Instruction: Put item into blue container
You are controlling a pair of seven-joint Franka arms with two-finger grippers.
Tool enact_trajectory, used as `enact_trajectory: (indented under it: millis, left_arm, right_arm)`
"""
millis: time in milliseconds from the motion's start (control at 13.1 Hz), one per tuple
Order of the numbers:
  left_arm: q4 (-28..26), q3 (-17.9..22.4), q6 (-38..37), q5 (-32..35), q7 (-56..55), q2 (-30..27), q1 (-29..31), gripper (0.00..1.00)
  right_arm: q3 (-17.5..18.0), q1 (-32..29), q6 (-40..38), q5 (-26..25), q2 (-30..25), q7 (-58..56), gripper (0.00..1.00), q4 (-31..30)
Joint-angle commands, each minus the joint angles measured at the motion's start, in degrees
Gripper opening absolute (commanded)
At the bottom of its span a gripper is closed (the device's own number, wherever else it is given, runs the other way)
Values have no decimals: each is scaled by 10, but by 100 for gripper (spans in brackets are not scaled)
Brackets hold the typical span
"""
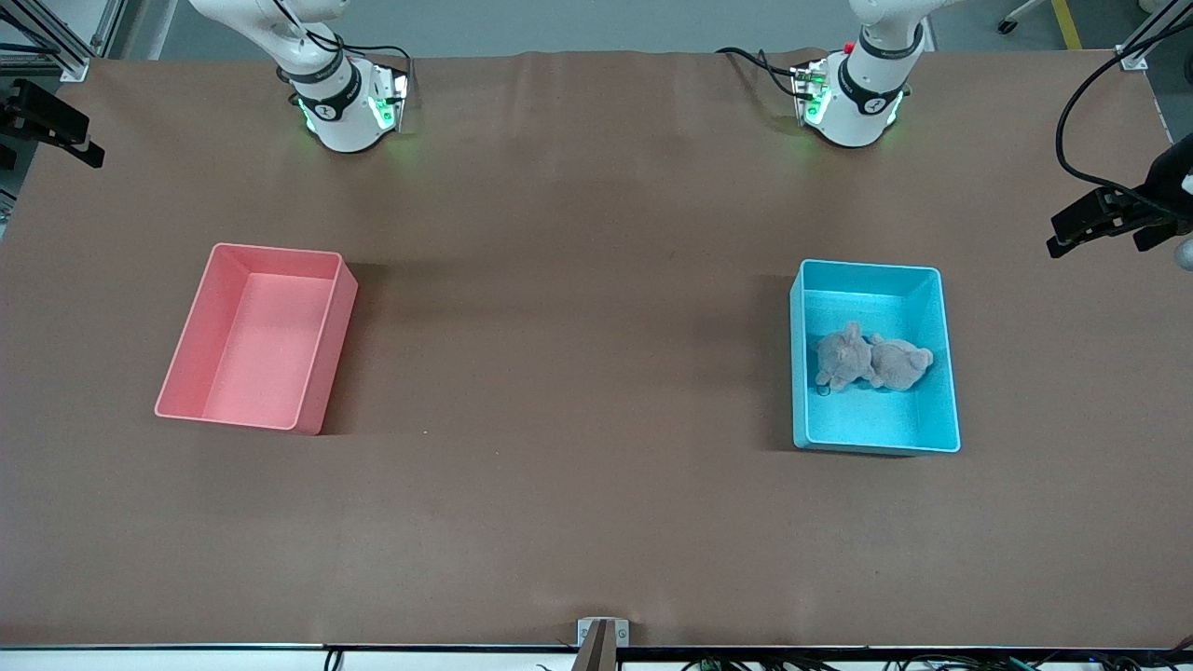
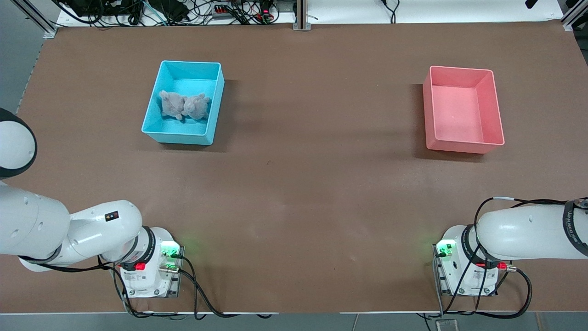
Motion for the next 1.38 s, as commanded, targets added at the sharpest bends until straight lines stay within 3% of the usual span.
enact_trajectory:
  millis: [0, 612, 1071, 1300]
  left_arm:
    - [5, -3, -1, -14, 27, -17, 0, 100]
    - [7, 11, -1, -14, 28, -9, -8, 100]
    - [8, 182, -2, -14, 27, -9, -189, 100]
    - [9, 206, -2, -14, 27, -9, -217, 100]
  right_arm:
    - [1, 5, -8, -2, -21, 4, 100, -19]
    - [2, 5, 13, -3, -20, 1, 100, -17]
    - [2, 5, 27, -5, -20, 1, 100, -17]
    - [2, 5, 27, -6, -20, 1, 100, -16]
